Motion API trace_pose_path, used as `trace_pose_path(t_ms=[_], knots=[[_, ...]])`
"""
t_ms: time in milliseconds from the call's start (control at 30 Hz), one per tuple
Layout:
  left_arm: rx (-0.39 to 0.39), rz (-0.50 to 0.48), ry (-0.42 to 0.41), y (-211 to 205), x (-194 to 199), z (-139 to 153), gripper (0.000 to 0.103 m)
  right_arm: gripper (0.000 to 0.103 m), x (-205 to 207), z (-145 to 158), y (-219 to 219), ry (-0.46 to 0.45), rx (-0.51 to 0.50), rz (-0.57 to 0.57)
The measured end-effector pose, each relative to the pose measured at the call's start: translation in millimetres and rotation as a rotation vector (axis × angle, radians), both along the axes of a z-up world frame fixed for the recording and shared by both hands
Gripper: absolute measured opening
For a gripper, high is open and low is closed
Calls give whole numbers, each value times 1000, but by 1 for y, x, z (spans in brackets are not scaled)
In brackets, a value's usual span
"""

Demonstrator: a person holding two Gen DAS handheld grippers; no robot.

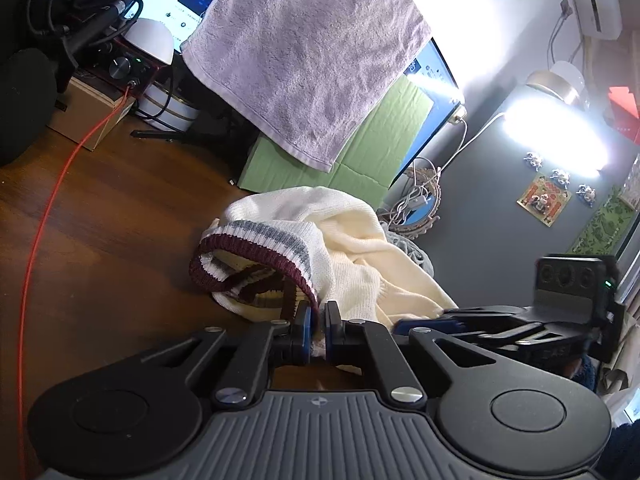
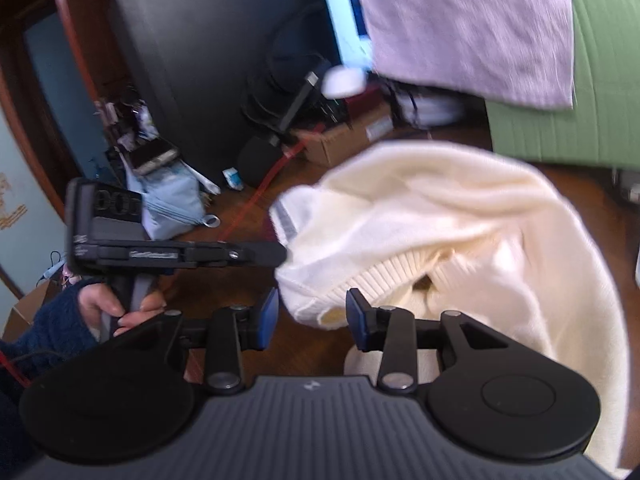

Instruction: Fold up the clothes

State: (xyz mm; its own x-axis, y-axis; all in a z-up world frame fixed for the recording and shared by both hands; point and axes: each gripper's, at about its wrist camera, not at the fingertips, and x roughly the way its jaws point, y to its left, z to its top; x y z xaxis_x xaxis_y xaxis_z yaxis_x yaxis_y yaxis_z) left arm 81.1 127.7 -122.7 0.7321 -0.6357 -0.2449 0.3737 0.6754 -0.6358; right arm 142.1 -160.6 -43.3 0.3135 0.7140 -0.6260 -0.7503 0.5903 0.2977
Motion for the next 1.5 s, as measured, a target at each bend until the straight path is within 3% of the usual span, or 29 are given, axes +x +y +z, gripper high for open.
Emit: trace_pose_path(t_ms=[133,433,500,633,867,1000,1067,1133,1233,1267,1300,1333,1400,1500], knots=[[33,-11,-21,-5,-1,2,6,41,14,-14,-4,118,7,-39],[68,-3,-28,-6,0,-1,6,41,16,-35,0,195,16,-87],[75,5,-22,-7,0,-2,6,37,13,-39,5,166,6,-107],[87,21,-13,-5,-1,-3,5,6,2,-34,9,41,5,-134],[81,26,-16,0,-1,-2,5,2,-32,-18,2,-180,22,-17],[82,11,-20,-3,-1,-2,5,7,-20,-24,-3,-80,2,-25],[80,9,-22,-3,0,-2,5,16,-6,-30,-6,8,14,-53],[78,6,-22,-4,0,-1,5,28,2,-32,-7,39,48,-67],[76,5,-21,-3,1,-1,5,31,10,-35,-3,75,61,-51],[74,6,-20,-2,1,-1,5,31,12,-36,-1,87,62,-47],[72,7,-19,-1,1,0,5,24,14,-37,1,95,62,-43],[70,9,-18,-1,2,0,5,6,13,-37,3,77,51,-39],[69,16,-18,0,3,2,5,3,7,-35,7,20,27,-26],[53,15,-38,2,5,12,5,2,-11,-18,6,-153,20,-13]])
